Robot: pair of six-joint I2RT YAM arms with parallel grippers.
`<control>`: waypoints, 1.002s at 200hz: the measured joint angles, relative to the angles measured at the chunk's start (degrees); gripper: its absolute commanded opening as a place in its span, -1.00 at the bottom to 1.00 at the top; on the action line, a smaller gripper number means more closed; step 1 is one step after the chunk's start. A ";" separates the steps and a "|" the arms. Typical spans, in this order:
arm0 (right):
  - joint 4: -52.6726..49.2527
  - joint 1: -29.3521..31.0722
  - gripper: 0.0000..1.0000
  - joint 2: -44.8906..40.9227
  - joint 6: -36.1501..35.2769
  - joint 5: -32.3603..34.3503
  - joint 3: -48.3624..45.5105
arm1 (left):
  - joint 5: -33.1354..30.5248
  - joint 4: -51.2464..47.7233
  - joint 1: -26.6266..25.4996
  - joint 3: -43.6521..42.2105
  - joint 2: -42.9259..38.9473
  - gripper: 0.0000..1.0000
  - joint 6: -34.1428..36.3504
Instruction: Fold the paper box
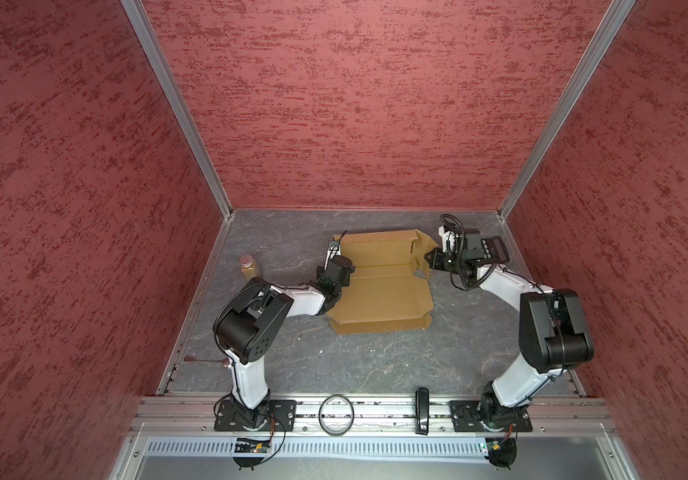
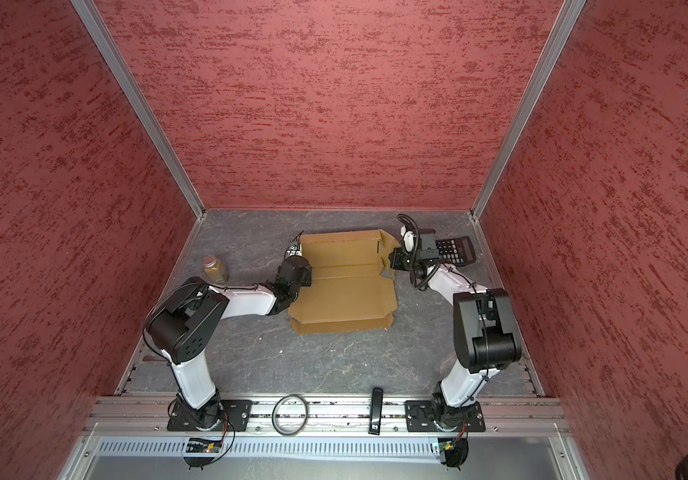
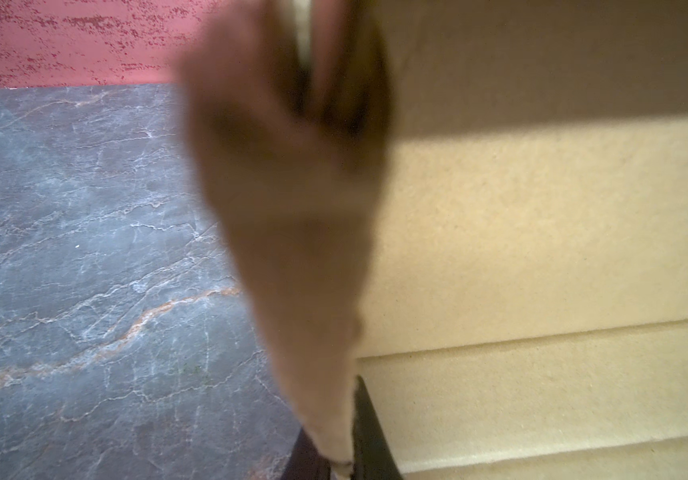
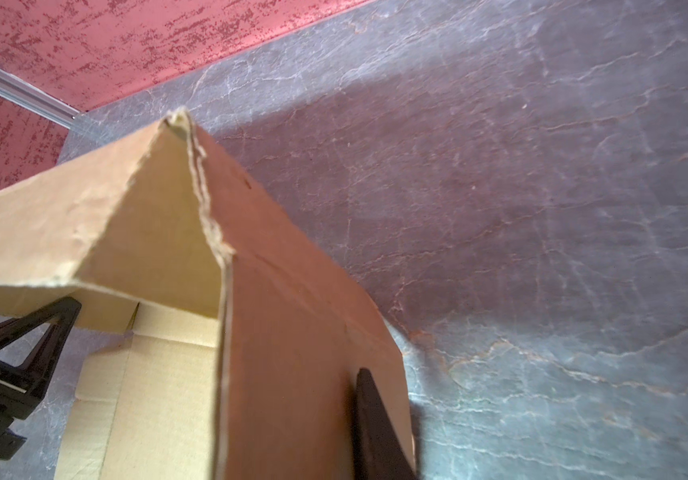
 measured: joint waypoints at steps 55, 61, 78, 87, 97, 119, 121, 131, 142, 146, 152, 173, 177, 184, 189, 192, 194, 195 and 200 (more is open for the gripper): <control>-0.46 3.30 -0.71 -0.76 0.02 2.51 -0.33 | -0.02 -0.33 -0.26 0.31 0.11 -0.78 0.00; -0.35 3.58 -0.71 -0.85 0.04 2.73 -0.61 | -0.02 -0.33 -0.31 0.31 0.11 -0.78 0.00; 0.26 4.04 -0.71 -0.98 0.09 3.30 -1.84 | -0.02 -0.33 -0.46 0.33 0.13 -0.78 0.00; 0.76 4.17 -0.70 -0.98 0.11 3.65 -2.56 | 0.00 -0.33 -0.50 0.33 0.13 -0.78 0.00; 1.25 4.26 -0.70 -0.98 0.24 3.96 -3.39 | -0.02 -0.33 -0.55 0.33 0.13 -0.78 0.00; 2.21 4.28 -0.69 -0.98 0.39 4.33 -4.90 | -0.07 -0.33 -0.61 0.31 0.13 -0.78 0.02; 2.27 4.28 -0.69 -0.98 0.42 4.35 -4.98 | -0.07 -0.33 -0.61 0.31 0.13 -0.78 0.02; 2.47 4.28 -0.68 -0.96 0.55 4.57 -5.33 | -0.09 -0.33 -0.66 0.33 0.13 -0.78 0.02; 2.49 4.31 -0.67 -0.96 0.59 4.76 -5.40 | -0.11 -0.33 -0.68 0.31 0.13 -0.79 0.02; 2.49 4.33 -0.66 -0.96 0.59 4.83 -5.42 | -0.11 -0.33 -0.68 0.31 0.13 -0.78 0.02; 2.54 4.37 -0.64 -0.96 0.59 4.98 -5.42 | -0.11 -0.33 -0.68 0.31 0.13 -0.78 0.02; 2.56 4.39 -0.60 -0.96 0.74 5.38 -5.42 | -0.11 -0.33 -0.68 0.31 0.13 -0.78 0.04; 2.56 4.39 -0.59 -0.96 0.74 5.44 -5.42 | -0.11 -0.33 -0.68 0.31 0.13 -0.78 0.04; 2.56 4.39 -0.57 -0.96 0.74 5.55 -5.42 | -0.11 -0.33 -0.68 0.31 0.13 -0.78 0.04; 2.56 4.39 -0.55 -0.96 0.72 5.62 -5.42 | -0.11 -0.33 -0.68 0.31 0.13 -0.78 0.04; 2.54 4.39 -0.54 -0.96 0.72 5.64 -5.42 | -0.09 -0.31 -0.68 0.31 0.13 -0.78 0.07; 2.54 4.39 -0.53 -0.96 0.72 5.66 -5.42 | -0.09 -0.33 -0.68 0.31 0.13 -0.78 0.07; 2.54 4.39 -0.53 -0.96 0.72 5.66 -5.42 | -0.09 -0.31 -0.68 0.31 0.13 -0.78 0.07; 2.51 4.39 -0.51 -0.96 0.72 5.75 -5.42 | -0.07 -0.31 -0.68 0.31 0.13 -0.78 0.07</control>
